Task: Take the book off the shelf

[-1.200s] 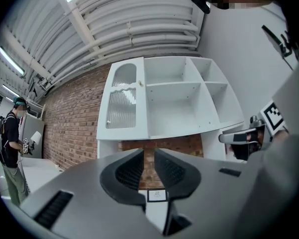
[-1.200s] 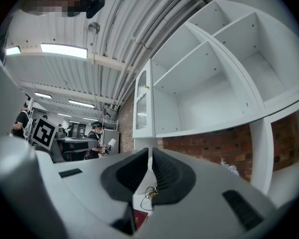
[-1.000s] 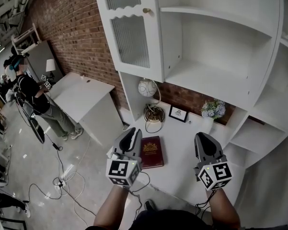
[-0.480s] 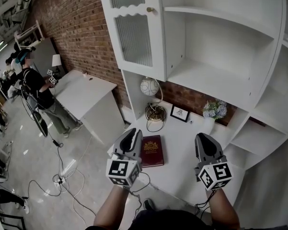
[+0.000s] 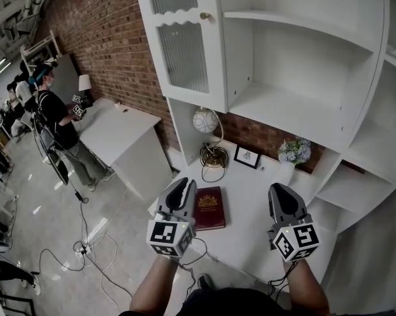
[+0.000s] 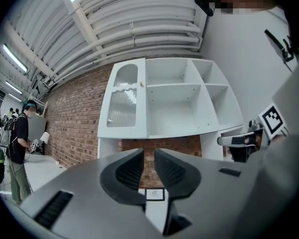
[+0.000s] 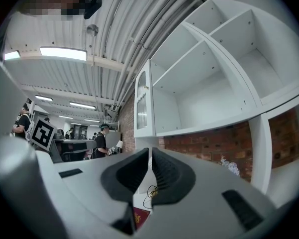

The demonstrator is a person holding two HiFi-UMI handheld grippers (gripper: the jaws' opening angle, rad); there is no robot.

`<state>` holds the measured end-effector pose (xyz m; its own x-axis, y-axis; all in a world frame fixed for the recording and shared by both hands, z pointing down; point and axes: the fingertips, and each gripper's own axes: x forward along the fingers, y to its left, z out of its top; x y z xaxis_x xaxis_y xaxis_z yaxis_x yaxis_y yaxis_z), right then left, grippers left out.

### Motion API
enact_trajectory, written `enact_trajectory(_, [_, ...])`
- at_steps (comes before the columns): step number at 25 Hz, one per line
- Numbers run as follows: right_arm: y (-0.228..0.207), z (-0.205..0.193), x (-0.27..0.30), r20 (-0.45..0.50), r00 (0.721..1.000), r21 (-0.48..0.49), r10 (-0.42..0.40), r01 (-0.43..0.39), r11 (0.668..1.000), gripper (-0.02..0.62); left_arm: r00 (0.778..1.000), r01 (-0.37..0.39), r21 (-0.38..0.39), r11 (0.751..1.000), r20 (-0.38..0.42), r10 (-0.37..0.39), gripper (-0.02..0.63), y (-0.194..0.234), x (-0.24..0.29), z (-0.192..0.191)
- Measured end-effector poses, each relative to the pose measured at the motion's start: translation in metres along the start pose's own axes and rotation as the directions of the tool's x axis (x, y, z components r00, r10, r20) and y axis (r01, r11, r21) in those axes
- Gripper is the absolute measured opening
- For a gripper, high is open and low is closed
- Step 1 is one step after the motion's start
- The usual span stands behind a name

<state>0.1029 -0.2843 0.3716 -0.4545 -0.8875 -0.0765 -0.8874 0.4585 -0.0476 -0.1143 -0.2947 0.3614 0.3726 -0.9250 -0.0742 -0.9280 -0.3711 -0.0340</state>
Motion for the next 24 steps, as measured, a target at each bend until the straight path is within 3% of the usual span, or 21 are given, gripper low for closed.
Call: enact_trajectory(24, [-0.012, 0.003, -0.017, 0.016, 1.0, 0.003, -0.006, 0.006, 1.0, 0.018, 1.0, -0.004, 0.008, 1.0, -0.017, 0.004, 0.063, -0.015, -0.002, -0.007])
